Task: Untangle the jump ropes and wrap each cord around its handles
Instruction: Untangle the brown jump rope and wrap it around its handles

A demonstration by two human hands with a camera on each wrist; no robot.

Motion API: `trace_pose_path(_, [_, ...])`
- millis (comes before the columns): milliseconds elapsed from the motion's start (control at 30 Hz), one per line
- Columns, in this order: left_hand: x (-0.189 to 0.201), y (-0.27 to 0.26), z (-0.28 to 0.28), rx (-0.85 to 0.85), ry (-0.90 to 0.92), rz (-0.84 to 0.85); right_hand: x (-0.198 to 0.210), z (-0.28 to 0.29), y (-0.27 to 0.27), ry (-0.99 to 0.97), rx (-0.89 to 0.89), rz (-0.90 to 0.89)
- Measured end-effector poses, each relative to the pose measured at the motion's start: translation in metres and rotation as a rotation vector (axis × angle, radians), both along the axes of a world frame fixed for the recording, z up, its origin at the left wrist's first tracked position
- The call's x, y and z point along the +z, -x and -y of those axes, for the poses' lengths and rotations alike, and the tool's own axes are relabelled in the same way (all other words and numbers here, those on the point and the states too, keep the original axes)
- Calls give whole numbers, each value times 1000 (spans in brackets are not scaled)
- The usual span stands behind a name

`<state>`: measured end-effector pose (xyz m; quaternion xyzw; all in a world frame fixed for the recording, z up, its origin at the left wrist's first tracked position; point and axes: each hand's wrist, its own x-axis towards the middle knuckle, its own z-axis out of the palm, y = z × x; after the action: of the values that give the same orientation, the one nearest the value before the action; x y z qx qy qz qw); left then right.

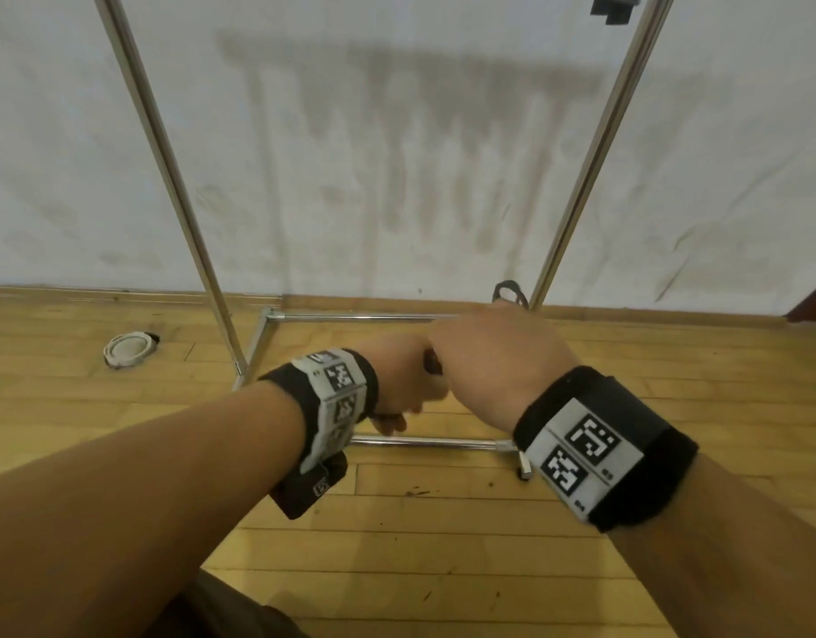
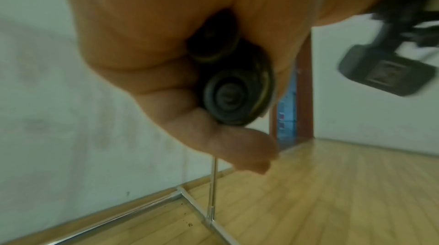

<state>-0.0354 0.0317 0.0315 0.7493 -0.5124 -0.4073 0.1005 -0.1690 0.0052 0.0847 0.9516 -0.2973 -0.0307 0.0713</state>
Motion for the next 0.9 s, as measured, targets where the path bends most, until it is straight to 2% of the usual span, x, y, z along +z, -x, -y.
trace_pose_path(67, [6, -18, 6, 149, 151, -180, -1, -6, -1, 1, -73, 79])
trace_pose_path(167, [16, -38, 7, 283, 361, -423, -4, 0, 4, -74, -198, 237])
trace_pose_path(267, [22, -42, 3, 345, 406, -620, -4, 12, 10, -218, -238, 289])
trace_pose_path(367, [27, -37, -2, 320, 410, -756, -3, 21, 11, -366, -247, 308])
trace_pose_path(467, [34, -30, -5, 334, 407, -834, 0, 22, 11, -423, -216, 317])
trace_pose_path(567, [39, -30, -4, 454, 459, -781, 4, 14, 12, -396, -134, 339])
trace_pose_path(667, [39, -30, -3, 503, 524, -747, 5, 10, 13, -371, -87, 344])
trace_pose_path(733, [41, -28, -2, 532, 557, -776, 4, 15, 19, -443, -110, 336])
trace_pose_path(833, [51, -40, -1, 611, 635, -906, 0, 22, 35, -614, -151, 282])
trace_pose_path(900, [57, -52, -2, 595, 649, -939, -5, 25, 43, -697, -146, 310])
